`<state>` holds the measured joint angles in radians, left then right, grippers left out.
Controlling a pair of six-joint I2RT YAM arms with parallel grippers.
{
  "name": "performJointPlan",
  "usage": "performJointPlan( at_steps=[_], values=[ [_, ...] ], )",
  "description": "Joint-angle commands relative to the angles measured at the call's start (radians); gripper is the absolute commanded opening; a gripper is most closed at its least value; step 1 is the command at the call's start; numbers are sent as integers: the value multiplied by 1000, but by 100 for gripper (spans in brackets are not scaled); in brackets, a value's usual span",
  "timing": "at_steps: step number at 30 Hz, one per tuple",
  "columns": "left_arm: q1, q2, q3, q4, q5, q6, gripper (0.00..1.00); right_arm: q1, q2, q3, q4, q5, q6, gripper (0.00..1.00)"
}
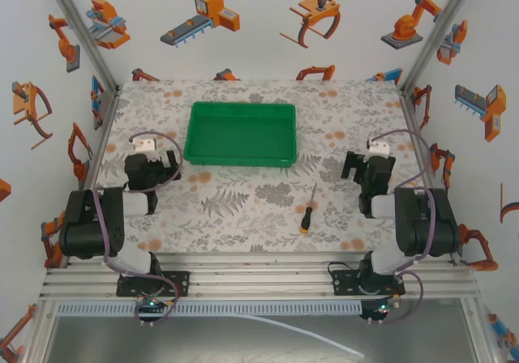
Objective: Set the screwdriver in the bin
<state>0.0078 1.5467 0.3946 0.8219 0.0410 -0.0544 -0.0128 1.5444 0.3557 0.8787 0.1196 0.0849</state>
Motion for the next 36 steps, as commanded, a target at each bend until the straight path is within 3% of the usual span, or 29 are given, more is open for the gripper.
performJointPlan(
  at_steps=[1,36],
  values=[
    [-3,-4,15,9,-7,18,97,-8,1,23,11,-1,-8,99],
    [-5,-4,16,8,-9,19,97,-9,1,23,10,12,-3,99]
  ],
)
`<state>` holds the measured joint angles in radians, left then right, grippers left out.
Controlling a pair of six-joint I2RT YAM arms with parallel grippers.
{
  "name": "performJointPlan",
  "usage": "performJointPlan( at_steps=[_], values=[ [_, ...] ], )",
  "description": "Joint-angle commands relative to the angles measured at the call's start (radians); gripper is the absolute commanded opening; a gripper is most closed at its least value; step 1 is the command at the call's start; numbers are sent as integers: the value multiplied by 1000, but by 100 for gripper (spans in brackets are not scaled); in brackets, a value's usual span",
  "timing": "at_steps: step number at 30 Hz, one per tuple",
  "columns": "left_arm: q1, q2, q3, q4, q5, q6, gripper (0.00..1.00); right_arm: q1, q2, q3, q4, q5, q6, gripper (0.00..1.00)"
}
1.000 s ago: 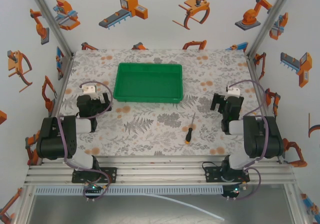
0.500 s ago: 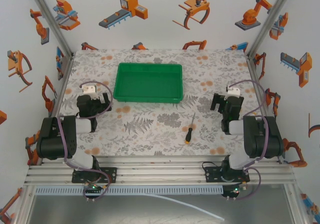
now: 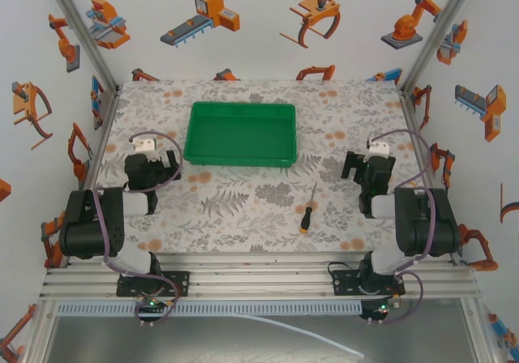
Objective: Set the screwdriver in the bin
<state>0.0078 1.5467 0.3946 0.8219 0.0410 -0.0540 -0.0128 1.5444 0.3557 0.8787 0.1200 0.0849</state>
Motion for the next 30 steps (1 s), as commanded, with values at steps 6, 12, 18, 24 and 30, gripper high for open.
performJointPlan(
  at_steps=[6,12,18,24,30],
  values=[
    [-4,-4,16,8,-9,18,97,-9,0,25,9,12,-1,99],
    [-5,-12,25,-12,-9,19,97,-9,-4,23,7,38,7,99],
    [-4,-81,182,-368,-63,-17,97,-10,-33,40,-46,67,24,99],
    [-6,-160,302,-662,-93,-23,97,-9,-140,83,-217,104,26,96],
    [-11,-194,508,-1093,-71,28,97,-1,-341,314,-804,128,214,99]
  ],
)
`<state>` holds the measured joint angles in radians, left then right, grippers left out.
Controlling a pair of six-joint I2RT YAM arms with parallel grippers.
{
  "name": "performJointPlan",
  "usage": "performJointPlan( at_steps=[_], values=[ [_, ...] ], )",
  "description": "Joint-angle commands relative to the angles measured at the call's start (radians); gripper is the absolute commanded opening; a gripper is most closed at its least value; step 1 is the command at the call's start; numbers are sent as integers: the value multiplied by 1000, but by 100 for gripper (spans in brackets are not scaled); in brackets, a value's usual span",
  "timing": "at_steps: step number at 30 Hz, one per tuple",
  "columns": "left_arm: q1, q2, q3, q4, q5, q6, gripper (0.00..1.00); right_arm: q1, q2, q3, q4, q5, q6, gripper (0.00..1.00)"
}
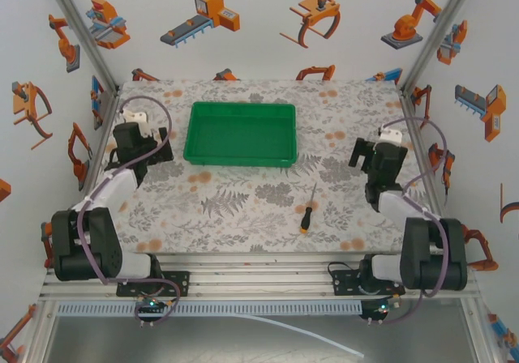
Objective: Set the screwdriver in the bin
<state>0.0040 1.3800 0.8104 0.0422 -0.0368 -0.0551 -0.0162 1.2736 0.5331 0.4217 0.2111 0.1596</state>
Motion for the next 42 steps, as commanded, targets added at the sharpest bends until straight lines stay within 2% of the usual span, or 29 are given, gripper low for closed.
performJointPlan(
  at_steps=[1,3,5,7,10,14,15,17,18,23,29,33,36,42],
  values=[
    [-6,-21,137,-402,29,37,97,4,-77,193,-465,12,172,99],
    [-6,10,245,-588,97,85,97,17,-100,274,-649,-51,224,99],
    [-6,41,335,-728,128,107,97,38,-155,286,-716,-131,255,99],
    [-7,54,384,-815,159,146,97,76,-222,274,-757,-149,298,99],
    [-10,33,414,-875,160,176,97,163,-277,295,-903,-116,349,99],
    [-19,-36,448,-944,173,219,97,313,-286,332,-1145,6,433,98],
    [-24,-54,457,-958,172,234,97,346,-281,333,-1182,5,462,97],
    [-35,-90,469,-983,167,265,97,395,-274,314,-1198,-55,494,88],
    [-40,-109,474,-995,164,278,97,425,-270,302,-1206,-64,533,87],
    [-45,-185,477,-1026,168,296,97,592,-259,248,-1171,-17,683,87],
    [-47,-221,448,-1041,182,288,97,712,-129,232,-1157,36,770,86],
    [-47,-232,433,-1039,191,273,97,749,-60,228,-1129,58,805,83],
    [-47,-233,430,-1034,203,255,97,761,-17,207,-1067,35,812,75],
    [-47,-228,432,-1027,214,239,97,790,64,203,-1016,29,834,71]
  ],
)
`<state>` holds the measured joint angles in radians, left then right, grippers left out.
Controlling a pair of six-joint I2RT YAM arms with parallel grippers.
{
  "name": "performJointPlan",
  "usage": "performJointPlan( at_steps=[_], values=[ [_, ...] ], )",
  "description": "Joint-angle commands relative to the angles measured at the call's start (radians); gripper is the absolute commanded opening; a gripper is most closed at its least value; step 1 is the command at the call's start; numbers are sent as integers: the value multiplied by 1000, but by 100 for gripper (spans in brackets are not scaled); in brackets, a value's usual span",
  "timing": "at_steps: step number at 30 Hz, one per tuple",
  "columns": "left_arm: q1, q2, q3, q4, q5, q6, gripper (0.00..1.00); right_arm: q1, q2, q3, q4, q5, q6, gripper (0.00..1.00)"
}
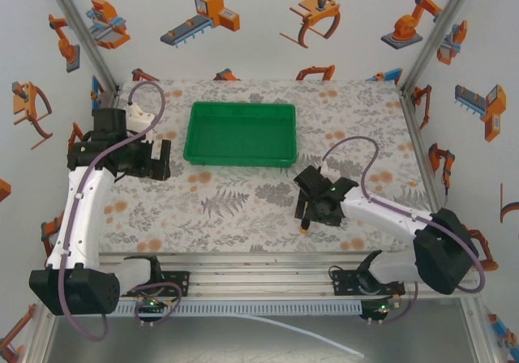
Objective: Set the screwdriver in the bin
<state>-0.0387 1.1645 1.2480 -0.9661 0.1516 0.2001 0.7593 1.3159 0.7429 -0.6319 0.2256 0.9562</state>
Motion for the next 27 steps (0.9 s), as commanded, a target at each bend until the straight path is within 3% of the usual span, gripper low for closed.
performJointPlan(
  at_steps=[1,27],
  values=[
    [-4,-12,-4,-19,26,-17,97,20,32,-5,41,14,41,71],
    [-5,-2,-15,-10,37,-21,97,58,125,-31,66,54,97,56]
  ],
)
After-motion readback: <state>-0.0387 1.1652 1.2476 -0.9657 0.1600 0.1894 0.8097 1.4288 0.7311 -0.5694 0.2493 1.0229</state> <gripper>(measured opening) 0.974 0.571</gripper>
